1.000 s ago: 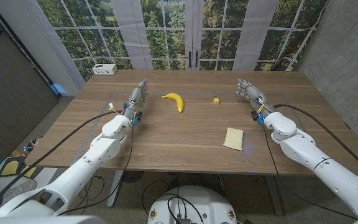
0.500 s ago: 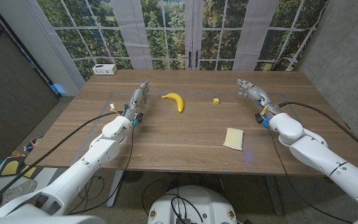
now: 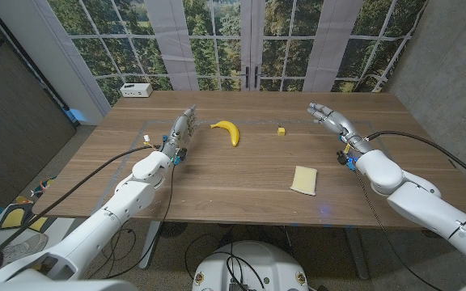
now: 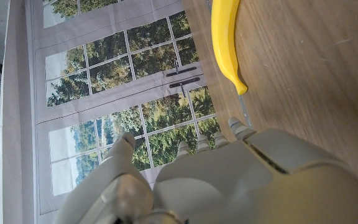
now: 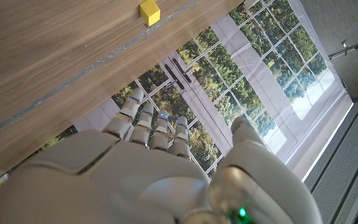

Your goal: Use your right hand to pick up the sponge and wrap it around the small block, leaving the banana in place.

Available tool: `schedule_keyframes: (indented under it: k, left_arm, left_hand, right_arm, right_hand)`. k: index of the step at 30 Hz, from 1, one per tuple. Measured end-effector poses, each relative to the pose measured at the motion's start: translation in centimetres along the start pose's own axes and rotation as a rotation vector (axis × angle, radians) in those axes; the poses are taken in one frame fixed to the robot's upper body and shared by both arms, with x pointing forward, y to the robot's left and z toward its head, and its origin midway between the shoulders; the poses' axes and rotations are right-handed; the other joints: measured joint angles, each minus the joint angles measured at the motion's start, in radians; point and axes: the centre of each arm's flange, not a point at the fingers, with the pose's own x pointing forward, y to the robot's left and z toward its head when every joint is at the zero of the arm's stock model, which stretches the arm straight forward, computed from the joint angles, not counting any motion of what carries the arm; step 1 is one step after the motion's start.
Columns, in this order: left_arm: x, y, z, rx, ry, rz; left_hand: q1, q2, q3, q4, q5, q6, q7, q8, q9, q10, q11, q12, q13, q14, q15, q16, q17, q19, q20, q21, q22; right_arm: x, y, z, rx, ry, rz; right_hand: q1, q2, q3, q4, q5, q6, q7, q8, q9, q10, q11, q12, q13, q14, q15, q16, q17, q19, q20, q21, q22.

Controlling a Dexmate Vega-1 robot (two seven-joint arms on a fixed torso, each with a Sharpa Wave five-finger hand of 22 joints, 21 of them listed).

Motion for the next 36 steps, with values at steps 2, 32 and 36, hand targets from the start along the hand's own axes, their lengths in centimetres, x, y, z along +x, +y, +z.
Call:
schedule_keyframes:
  k: [2, 32, 36]
  left_arm:
    - [0.0, 0.0, 0.0, 0.001, 0.001, -0.002]
    - [-0.4, -0.8, -0.4, -0.008, 0.017, -0.025]
    - [-0.3, -0.7, -0.3, -0.022, 0.016, -0.029]
  left_hand:
    - [0.000, 0.000, 0.000, 0.000, 0.000, 0.000, 0.000, 0.000, 0.000, 0.000, 0.000, 0.000, 0.000, 0.000, 0.000, 0.000, 0.000, 0.001, 0.001, 0.000, 0.004]
    - [-0.008, -0.008, -0.008, -0.008, 0.000, 0.001, -0.010, 0.000, 0.000, -0.002, 0.002, 0.000, 0.005, 0.009, 0.016, -0.005, 0.005, 0.012, 0.037, 0.000, 0.004]
    - [-0.008, -0.008, -0.008, -0.008, 0.000, 0.000, -0.011, 0.000, 0.000, 0.002, 0.006, 0.000, 0.005, 0.009, 0.016, -0.005, 0.005, 0.012, 0.037, 0.000, 0.004]
  right_arm:
    - [-0.3, 0.1, 0.4, -0.017, -0.007, 0.006]
    - [-1.4, -0.2, 5.4, -0.326, -0.088, 0.168]
    - [-1.4, -0.3, 5.9, -0.359, -0.108, 0.176]
  right_hand:
    - [0.004, -0.004, 0.000, 0.000, 0.000, 0.000, 0.000, 0.000, 0.000, 0.004, -0.004, 0.000, 0.000, 0.000, -0.001, 0.000, 0.000, 0.000, 0.000, 0.000, 0.000]
    - [-0.012, -0.041, -0.028, -0.003, 0.004, 0.050, -0.004, 0.007, 0.000, 0.041, -0.009, 0.002, 0.000, 0.056, -0.041, 0.015, 0.003, 0.034, 0.001, 0.000, 0.000]
    - [-0.012, -0.041, -0.030, -0.001, 0.010, 0.063, -0.005, 0.007, 0.000, 0.056, -0.013, 0.008, 0.000, 0.065, -0.047, 0.018, 0.003, 0.042, -0.001, 0.000, 0.004]
